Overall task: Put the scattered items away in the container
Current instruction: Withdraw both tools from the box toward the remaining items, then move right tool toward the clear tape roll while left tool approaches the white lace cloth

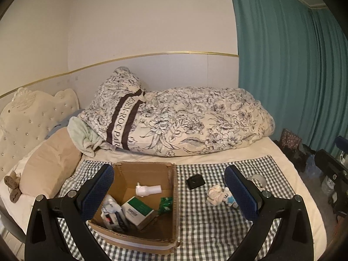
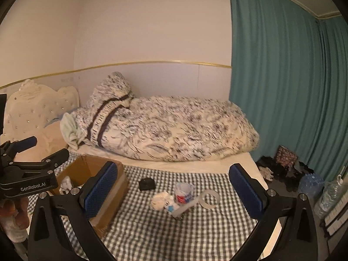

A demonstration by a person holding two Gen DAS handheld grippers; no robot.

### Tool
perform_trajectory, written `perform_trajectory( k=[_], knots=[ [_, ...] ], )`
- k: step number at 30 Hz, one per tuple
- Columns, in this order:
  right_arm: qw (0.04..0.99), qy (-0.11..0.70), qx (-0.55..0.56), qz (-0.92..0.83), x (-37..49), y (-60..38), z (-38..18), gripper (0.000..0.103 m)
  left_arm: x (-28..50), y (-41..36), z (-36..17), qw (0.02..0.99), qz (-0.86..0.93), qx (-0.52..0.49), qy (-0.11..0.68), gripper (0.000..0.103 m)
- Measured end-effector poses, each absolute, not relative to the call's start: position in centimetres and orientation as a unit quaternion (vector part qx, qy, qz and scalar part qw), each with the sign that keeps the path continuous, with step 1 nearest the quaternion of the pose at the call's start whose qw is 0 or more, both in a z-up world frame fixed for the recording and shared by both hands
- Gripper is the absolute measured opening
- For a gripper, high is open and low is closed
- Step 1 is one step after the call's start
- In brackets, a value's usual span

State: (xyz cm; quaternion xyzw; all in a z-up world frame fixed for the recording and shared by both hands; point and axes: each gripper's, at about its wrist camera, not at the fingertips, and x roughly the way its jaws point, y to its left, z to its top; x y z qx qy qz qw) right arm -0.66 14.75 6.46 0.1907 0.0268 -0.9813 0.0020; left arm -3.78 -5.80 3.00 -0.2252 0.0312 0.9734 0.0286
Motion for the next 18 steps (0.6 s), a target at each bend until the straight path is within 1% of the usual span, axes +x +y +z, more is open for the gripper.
perform_trajectory(
  k=[7, 18],
  knots=[
    [-0.033, 0.031, 0.207, -0.977, -0.9, 17.4, 5.5, 0.103, -4.9, -3.3, 1.8, 0.035, 0.969, -0.243, 0.032, 0.103],
    [-0.061, 0.011, 0.224, -0.973, -1.9, 22.2, 3.4, 0.103, -6.9, 0.1, -0.7, 0.049, 0.96, -0.272, 0.044, 0.103]
  ],
)
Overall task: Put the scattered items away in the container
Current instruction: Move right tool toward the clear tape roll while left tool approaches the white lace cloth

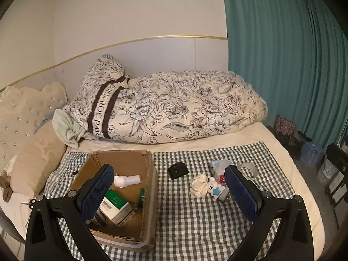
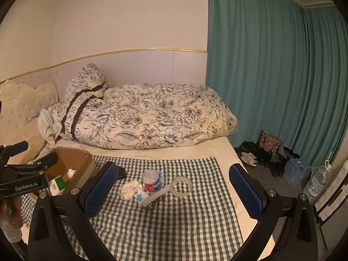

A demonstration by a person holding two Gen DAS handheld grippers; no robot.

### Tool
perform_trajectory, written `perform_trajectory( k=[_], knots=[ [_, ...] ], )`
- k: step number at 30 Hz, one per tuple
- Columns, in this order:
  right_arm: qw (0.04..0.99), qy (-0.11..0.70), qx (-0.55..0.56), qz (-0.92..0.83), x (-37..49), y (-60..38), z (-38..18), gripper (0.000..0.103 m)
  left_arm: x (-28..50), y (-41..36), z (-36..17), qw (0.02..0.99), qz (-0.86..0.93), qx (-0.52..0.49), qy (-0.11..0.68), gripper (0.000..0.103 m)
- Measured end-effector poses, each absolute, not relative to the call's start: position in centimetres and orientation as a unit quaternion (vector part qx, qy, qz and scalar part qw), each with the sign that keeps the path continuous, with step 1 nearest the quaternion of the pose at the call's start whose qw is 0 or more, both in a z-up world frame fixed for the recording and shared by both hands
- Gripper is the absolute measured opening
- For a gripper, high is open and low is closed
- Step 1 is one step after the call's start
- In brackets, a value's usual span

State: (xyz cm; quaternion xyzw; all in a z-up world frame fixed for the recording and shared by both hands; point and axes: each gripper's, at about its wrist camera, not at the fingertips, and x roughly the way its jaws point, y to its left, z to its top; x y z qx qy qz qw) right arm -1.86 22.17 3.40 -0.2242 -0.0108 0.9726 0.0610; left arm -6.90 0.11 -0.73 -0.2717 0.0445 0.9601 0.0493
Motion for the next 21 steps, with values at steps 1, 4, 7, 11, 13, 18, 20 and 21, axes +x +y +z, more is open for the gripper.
perform_trajectory(
  k=[1, 4, 7, 11, 13, 18, 20, 21],
  knots=[
    [0.062, -0.009, -0.229, 0.971, -2.1, 22.7, 3.0, 0.103, -7.1, 0.4, -1.0, 0.05, 0.959, -0.274, 0.047, 0.103],
    [0.066, -0.01, -0.241, 0.968, -2.8, 23.6, 2.0, 0.103, -7.8, 1.2, -1.9, 0.055, 0.956, -0.282, 0.052, 0.103],
    [0.052, -0.011, -0.255, 0.965, -3.5, 24.4, 0.9, 0.103, -8.5, 1.9, -2.9, 0.057, 0.954, -0.29, 0.058, 0.103],
    [0.029, -0.015, -0.264, 0.964, -3.9, 24.6, -0.3, 0.103, -9.8, 2.7, -4.9, 0.07, 0.948, -0.306, 0.061, 0.103],
    [0.029, -0.024, -0.266, 0.963, -4.2, 24.6, -0.9, 0.103, -10.3, 3.2, -5.9, 0.07, 0.945, -0.313, 0.068, 0.103],
    [0.029, -0.026, -0.28, 0.959, -5.5, 25.2, -2.5, 0.103, -11.6, 4.7, -8.6, 0.076, 0.937, -0.328, 0.089, 0.103],
    [0.023, -0.019, -0.288, 0.957, -6.1, 25.8, -3.3, 0.103, -12.3, 4.9, -9.7, 0.093, 0.931, -0.344, 0.081, 0.103],
    [0.021, -0.017, -0.292, 0.956, -6.4, 26.1, -3.8, 0.103, -12.5, 5.0, -10.2, 0.101, 0.928, -0.35, 0.075, 0.103]
  ],
)
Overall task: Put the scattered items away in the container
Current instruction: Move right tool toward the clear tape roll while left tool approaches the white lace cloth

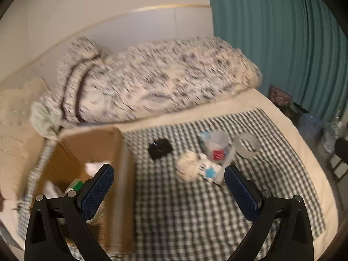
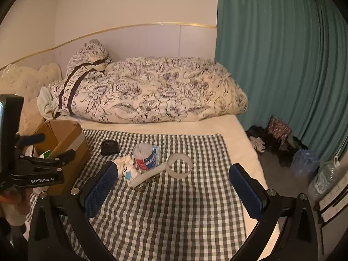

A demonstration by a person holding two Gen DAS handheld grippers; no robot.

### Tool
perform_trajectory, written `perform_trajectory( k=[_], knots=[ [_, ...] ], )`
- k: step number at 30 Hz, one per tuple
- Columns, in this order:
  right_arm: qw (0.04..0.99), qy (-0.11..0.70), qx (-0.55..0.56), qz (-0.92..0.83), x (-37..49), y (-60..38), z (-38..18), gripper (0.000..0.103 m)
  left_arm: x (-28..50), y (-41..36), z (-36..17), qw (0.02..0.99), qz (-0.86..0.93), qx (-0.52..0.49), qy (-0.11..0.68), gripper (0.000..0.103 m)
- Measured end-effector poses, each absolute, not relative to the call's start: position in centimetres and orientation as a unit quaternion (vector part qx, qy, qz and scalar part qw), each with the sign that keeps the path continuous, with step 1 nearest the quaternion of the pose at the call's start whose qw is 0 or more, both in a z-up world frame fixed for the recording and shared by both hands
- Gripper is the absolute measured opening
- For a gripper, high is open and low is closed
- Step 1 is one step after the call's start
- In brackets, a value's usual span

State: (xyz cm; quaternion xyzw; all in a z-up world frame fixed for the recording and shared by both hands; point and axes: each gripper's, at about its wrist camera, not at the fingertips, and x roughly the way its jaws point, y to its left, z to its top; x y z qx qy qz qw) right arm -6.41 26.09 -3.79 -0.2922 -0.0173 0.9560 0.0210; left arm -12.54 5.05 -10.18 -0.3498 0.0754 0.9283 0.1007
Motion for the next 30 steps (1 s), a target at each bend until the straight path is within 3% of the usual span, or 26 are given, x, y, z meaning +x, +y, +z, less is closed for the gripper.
perform_trajectory(
  k=[30],
  knots=[
    [0.005, 0.01, -0.389, 0.921, -18.4, 30.3, -17.7, 0.103, -20.5, 8.1, -22.9, 0.094, 0.899, -0.415, 0.103, 0.103]
  ],
)
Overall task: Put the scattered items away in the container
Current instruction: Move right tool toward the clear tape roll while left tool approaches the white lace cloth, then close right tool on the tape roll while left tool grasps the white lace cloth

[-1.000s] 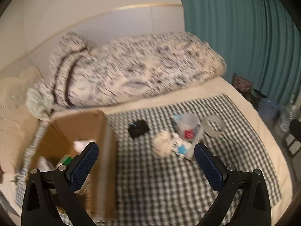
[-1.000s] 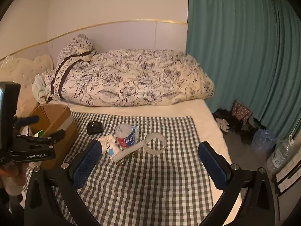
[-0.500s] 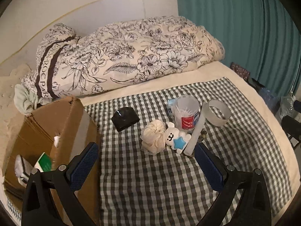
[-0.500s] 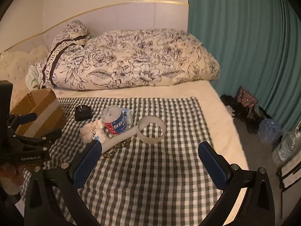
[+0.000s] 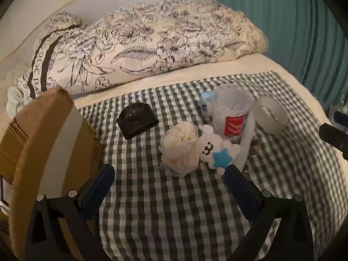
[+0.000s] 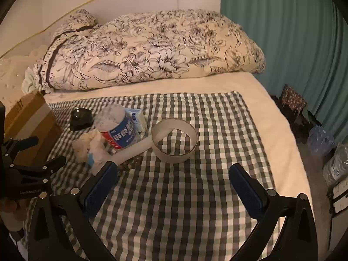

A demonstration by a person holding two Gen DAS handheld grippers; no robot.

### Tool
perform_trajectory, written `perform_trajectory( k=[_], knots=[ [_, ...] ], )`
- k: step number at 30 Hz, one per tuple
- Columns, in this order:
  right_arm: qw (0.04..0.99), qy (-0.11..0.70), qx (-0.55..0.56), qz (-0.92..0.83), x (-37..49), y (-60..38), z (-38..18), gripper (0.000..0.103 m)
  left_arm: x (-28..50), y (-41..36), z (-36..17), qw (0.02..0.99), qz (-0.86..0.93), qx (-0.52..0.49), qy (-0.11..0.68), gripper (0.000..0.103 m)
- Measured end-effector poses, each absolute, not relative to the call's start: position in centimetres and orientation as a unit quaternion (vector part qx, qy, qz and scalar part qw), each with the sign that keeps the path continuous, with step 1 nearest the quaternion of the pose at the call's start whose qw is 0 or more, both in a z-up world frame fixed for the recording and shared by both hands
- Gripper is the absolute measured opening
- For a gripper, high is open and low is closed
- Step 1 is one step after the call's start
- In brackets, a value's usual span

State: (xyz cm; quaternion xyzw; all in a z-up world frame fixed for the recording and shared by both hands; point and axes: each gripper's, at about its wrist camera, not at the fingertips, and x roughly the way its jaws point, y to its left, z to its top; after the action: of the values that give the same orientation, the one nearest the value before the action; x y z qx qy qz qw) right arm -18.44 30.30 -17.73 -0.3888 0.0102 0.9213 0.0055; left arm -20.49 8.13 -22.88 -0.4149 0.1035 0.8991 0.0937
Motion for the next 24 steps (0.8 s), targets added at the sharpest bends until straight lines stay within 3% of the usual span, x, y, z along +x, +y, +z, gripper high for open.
perform_trajectory(
  k=[24],
  knots=[
    [0.011, 0.025, -0.429, 0.903, -26.8, 30.8, -24.6, 0.103, -27.0, 7.5, -29.8, 0.081, 0.882, -0.454, 0.094, 0.103]
  ],
)
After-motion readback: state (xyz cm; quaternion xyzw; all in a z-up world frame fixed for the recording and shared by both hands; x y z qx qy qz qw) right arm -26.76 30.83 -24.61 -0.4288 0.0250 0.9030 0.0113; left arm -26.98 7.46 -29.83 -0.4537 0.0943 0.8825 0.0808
